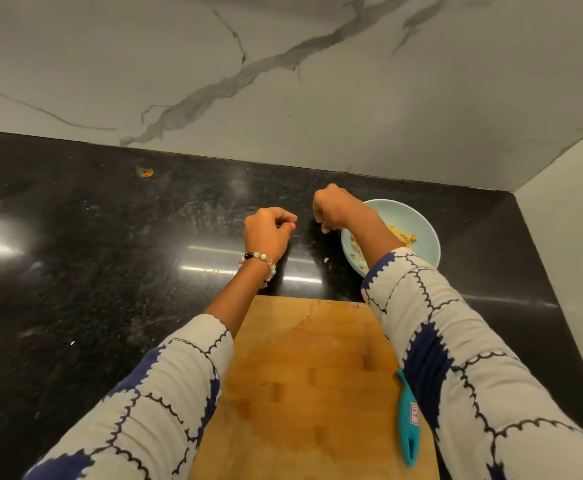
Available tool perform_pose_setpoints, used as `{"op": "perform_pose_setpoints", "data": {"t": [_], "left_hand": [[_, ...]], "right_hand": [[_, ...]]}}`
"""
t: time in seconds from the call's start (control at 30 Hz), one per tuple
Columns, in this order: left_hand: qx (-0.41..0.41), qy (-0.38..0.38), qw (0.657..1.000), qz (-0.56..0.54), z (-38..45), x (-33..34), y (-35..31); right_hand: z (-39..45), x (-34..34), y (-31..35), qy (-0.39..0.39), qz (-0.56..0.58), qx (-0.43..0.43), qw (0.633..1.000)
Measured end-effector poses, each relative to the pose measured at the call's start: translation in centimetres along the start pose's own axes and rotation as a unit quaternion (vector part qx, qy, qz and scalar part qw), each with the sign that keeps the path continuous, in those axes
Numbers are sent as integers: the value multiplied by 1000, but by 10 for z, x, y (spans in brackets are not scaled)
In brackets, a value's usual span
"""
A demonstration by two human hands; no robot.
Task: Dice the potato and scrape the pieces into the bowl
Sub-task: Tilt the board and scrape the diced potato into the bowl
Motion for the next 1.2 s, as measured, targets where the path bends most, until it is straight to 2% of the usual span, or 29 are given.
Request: {"op": "perform_pose_setpoints", "data": {"t": [0.3,0.4,0.47,0.53,0.6,0.67,0.77,0.83,0.87,1.0,1.07,1.13,1.2], "left_hand": [[-14,6,1000,-8,-3,4,4],[-3,29,1000,4,-6,11,4],[10,73,997,24,-10,19,2],[36,125,990,49,-14,30,-2],[66,168,979,96,-19,42,-7],[89,195,964,155,-23,51,-12],[117,208,944,227,-28,60,-14],[134,212,933,258,-31,63,-14],[138,213,930,266,-31,64,-14],[148,226,921,279,-32,68,-15],[145,233,920,279,-32,70,-15],[117,208,942,237,-29,67,-14],[102,144,974,140,-27,60,-25]], "right_hand": [[0,-4,5,-8,70,5,997],[-9,-16,-2,-54,129,4,990],[-26,-28,-16,-115,238,25,964],[-52,-35,-35,-174,373,64,909],[-80,-30,-52,-216,445,105,863],[-98,-17,-61,-218,436,147,860],[-110,8,-64,-176,375,195,889],[-116,19,-65,-192,372,218,882],[-119,22,-67,-218,384,231,867],[-133,32,-79,-328,488,269,763],[-140,36,-82,-357,508,276,734],[-147,37,-84,-388,517,283,708],[-159,40,-90,-424,513,303,682]]}}
Point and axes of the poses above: each hand's wrist, its own z-axis towards the middle knuckle, its own x-axis out of the palm, y = z × x, the point moved 5 cm from there along z, towards the middle knuckle, and after that the axes turned 7 degrees about -z, right-handed, at the moved point
